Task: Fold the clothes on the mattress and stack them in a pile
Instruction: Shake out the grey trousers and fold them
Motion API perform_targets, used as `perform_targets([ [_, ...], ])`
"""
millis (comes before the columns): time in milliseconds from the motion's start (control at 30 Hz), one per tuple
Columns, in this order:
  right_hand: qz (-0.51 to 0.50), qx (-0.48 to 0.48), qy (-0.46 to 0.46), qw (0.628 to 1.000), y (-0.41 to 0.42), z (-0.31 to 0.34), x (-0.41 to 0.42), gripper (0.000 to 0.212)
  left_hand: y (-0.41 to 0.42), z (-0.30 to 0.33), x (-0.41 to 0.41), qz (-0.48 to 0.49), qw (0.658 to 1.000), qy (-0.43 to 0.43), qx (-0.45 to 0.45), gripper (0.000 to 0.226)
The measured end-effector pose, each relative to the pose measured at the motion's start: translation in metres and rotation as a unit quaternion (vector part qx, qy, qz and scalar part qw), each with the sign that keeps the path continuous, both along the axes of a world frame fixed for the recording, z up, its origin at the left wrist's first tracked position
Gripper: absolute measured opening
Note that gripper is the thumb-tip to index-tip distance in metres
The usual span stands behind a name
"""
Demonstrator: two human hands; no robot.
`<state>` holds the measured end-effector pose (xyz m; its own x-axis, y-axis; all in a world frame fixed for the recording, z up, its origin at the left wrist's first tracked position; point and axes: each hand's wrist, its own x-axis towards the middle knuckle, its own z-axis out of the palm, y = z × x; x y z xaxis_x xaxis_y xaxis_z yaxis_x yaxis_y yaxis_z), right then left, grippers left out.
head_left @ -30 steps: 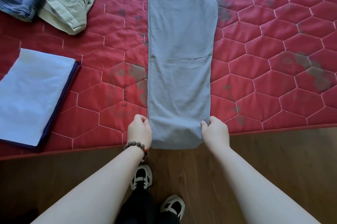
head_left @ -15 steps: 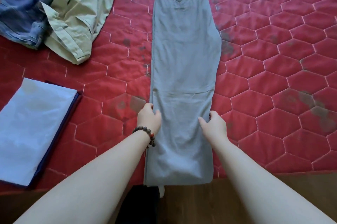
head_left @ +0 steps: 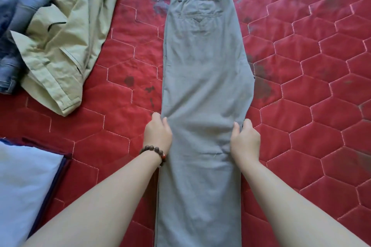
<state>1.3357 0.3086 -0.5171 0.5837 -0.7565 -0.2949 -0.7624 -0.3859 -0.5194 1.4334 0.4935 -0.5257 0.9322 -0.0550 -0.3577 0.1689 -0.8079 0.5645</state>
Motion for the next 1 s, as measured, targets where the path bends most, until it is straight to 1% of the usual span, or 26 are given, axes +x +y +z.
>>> perform_targets([
  [67, 0.002, 0.01, -0.004, 1.0, -0.003, 0.0, 0.005, 0.024, 0.001, 0.002, -0.001, 0.015, 1.0, -0.005, -0.011, 0.019],
  [233, -0.034, 0.015, -0.027, 0.999, -0.034, 0.003, 0.039, 0.033, -0.014, -0.001, 0.034, -0.014, 0.998, -0.023, 0.057, 0.029],
  [333, -0.032, 0.007, -0.023, 0.999, -0.057, 0.001, 0.068, 0.037, -0.034, -0.003, 0.071, -0.01, 0.997, -0.031, 0.066, 0.034],
  [400, -0.028, 0.004, -0.015, 0.999, -0.067, 0.0, 0.083, 0.038, -0.047, -0.004, 0.094, -0.008, 0.998, -0.036, 0.06, 0.032],
  [500, -0.011, 0.007, 0.005, 1.0, -0.075, -0.001, 0.094, 0.032, -0.054, -0.003, 0.116, -0.029, 0.995, -0.068, 0.068, 0.023],
  [600, 0.006, -0.003, 0.06, 0.998, -0.08, 0.003, 0.096, 0.03, -0.048, -0.002, 0.114, -0.038, 0.993, -0.09, 0.072, 0.02],
  [667, 0.011, -0.054, 0.062, 0.997, -0.085, 0.009, 0.102, 0.036, -0.047, -0.003, 0.114, -0.043, 0.993, -0.077, 0.077, 0.021],
  [700, 0.024, -0.103, 0.044, 0.993, -0.088, 0.012, 0.108, 0.042, -0.048, -0.003, 0.119, -0.038, 0.994, -0.07, 0.08, 0.023],
  [767, 0.088, -0.183, -0.014, 0.979, -0.091, 0.017, 0.128, 0.053, -0.057, -0.003, 0.136, -0.023, 0.994, -0.066, 0.08, 0.027],
  [833, 0.186, -0.179, -0.044, 0.965, -0.091, 0.015, 0.158, 0.058, -0.069, -0.004, 0.158, -0.017, 0.994, -0.07, 0.08, 0.031],
  [900, 0.28, -0.169, -0.007, 0.945, -0.091, 0.007, 0.192, 0.064, -0.081, -0.006, 0.181, -0.013, 0.994, -0.075, 0.079, 0.032],
  [1000, 0.352, -0.192, 0.076, 0.913, -0.095, -0.011, 0.234, 0.065, -0.095, -0.01, 0.214, -0.02, 0.994, -0.07, 0.083, 0.032],
])
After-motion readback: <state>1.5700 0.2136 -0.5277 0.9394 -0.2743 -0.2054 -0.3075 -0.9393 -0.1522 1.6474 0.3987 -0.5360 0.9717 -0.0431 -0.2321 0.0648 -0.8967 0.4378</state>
